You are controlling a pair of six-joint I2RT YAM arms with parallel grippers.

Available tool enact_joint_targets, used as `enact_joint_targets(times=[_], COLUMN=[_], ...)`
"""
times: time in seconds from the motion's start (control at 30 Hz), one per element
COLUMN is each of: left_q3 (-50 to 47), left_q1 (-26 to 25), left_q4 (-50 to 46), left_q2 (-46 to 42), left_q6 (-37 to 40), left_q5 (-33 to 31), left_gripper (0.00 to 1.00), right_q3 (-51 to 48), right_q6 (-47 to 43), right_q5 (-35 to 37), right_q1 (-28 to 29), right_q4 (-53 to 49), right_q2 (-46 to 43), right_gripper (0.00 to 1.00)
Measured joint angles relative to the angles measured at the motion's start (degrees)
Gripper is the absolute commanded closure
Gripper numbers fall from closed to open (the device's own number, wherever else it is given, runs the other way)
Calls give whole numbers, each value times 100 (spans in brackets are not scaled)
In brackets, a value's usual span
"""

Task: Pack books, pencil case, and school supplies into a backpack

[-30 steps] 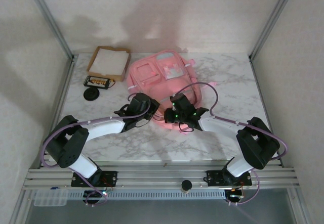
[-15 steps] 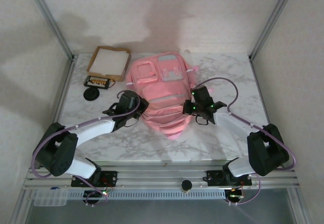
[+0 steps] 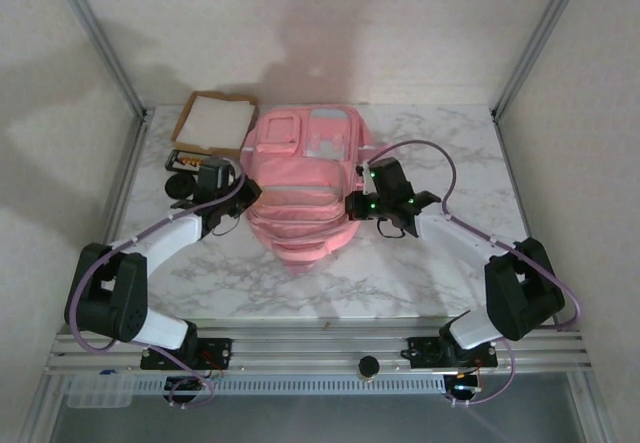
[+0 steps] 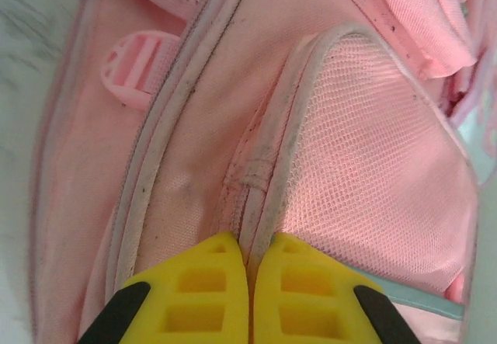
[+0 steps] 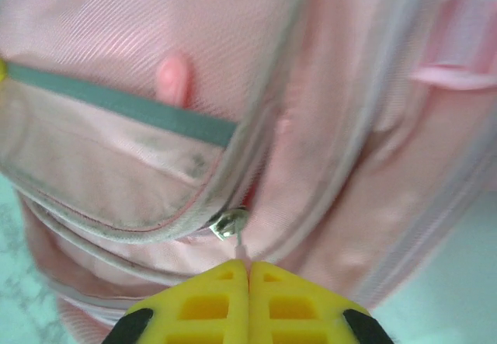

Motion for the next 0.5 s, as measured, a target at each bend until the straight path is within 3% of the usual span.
enact_joint_targets(times=[0.13,0.2,0.33,0.43,0.47,0.5], left_q3=[63,105,149,188,234,299], left_q1=[317,391,407,407,407,407], left_q4=[-260,-339,-398,-446,-507,-575], left_q2=[61,90,109,114,122,138], left_q6=[640,892,1163,1220,1222,1222], left_q5=[-636,-833,-903,-866,-859,-841], left_gripper=[100,100,100,100,95,81], right_q3=[369,588,638,636,636,636], right_q6=[-372,-498,-715,-981,-1060,-1139], right_q5=[671,815,525,295,249,203], right_q1=[-789,-911,-804,-472,-299,-85], right_q4=[-264,-304,-175,-116,-120,-120], right_q2=[409,669,780,778,778,787], right_gripper=[100,100,100,87,84,81])
